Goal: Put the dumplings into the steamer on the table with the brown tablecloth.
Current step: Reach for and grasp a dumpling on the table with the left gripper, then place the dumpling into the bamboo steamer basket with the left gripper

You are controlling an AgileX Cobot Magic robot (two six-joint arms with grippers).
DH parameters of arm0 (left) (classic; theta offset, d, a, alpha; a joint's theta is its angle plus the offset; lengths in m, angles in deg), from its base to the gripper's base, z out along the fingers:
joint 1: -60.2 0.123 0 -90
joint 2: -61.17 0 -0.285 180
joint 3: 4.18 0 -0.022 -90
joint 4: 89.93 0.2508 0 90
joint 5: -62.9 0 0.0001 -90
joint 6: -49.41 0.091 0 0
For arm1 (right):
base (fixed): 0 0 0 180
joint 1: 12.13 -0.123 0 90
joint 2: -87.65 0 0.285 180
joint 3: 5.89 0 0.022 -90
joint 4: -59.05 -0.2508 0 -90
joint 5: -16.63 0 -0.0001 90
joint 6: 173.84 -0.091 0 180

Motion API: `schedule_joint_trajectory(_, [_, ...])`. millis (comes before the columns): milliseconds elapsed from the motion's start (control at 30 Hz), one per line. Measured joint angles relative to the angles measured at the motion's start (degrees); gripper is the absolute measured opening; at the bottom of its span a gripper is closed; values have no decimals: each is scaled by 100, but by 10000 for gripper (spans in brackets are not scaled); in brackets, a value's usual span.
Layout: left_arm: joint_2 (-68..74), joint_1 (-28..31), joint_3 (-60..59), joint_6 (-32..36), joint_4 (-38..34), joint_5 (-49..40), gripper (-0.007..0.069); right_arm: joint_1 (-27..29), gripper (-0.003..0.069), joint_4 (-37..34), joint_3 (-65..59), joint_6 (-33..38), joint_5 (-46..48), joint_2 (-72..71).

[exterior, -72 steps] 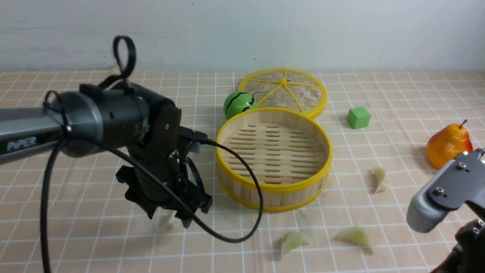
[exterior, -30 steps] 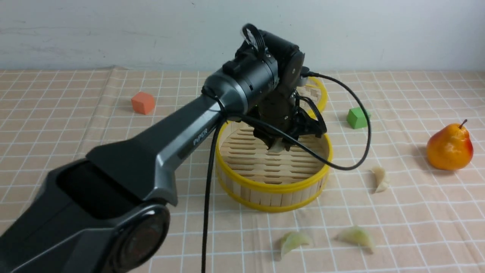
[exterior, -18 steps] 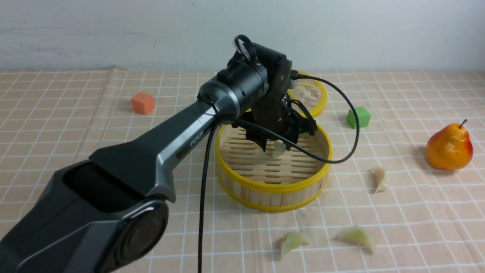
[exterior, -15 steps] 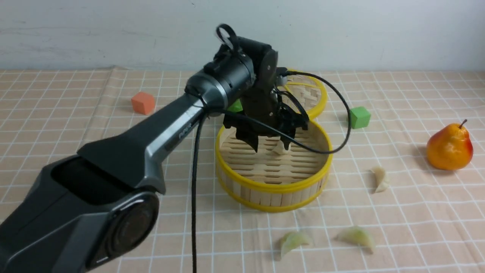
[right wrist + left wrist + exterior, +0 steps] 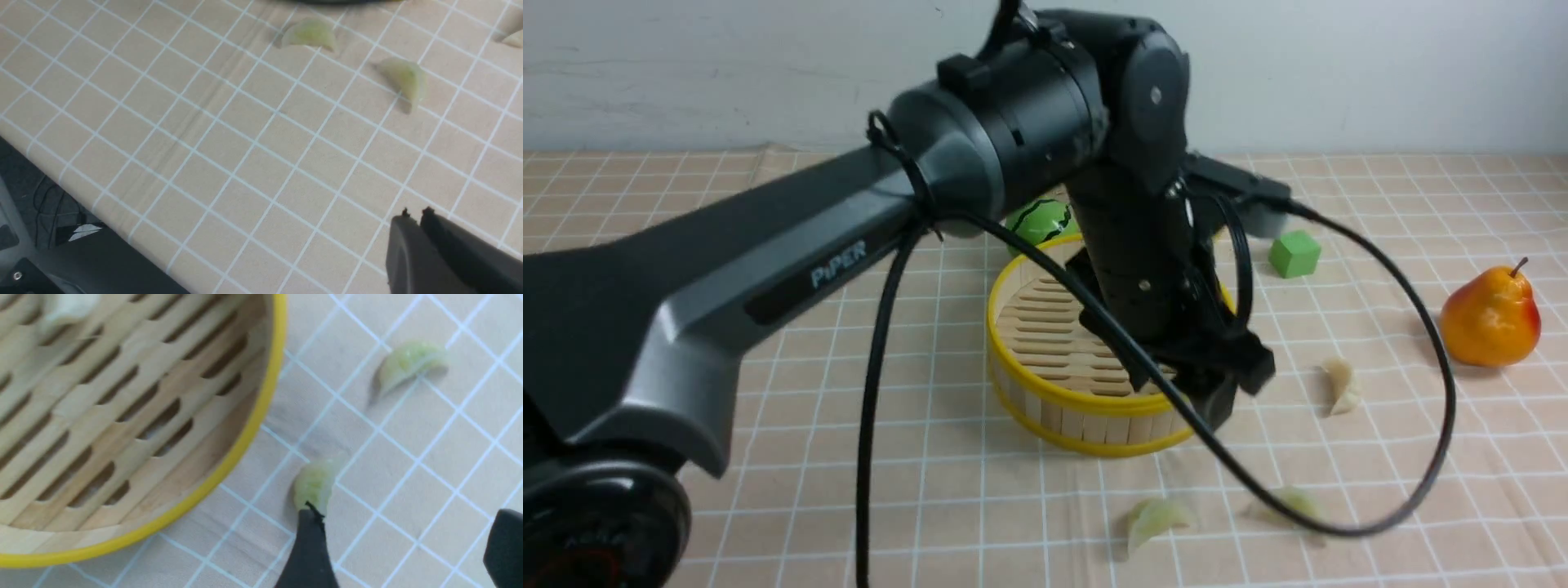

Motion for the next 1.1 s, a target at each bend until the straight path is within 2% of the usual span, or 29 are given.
schedule_joint_trajectory(233, [261,-583,-314,675,401,189,524,0,55,84,0,0,6,0])
schedule_joint_trajectory(667, [1101,-582,-320,316,932,246,514,0,68,154,0,0,124,0])
schedule_joint_trajectory(767, [1191,-582,-320,54,1020,234,421,0,73,193,0,0,129,0])
schedule_joint_trajectory(833, [1217,-582,-320,-124,1026,234,326,0,75,198,0,0,129,0])
schedule_joint_trajectory(900, [1217,-580,-313,-329,1026,209,199,0,76,211,0,0,129,0])
schedule_joint_trajectory(933, [1217,-580,-290,-414,1026,182,176,0,76,217,0,0,129,0])
schedule_joint_trajectory(1100, [1083,-580,61,-568,1026,135,195,0,80,235,0,0,69,0])
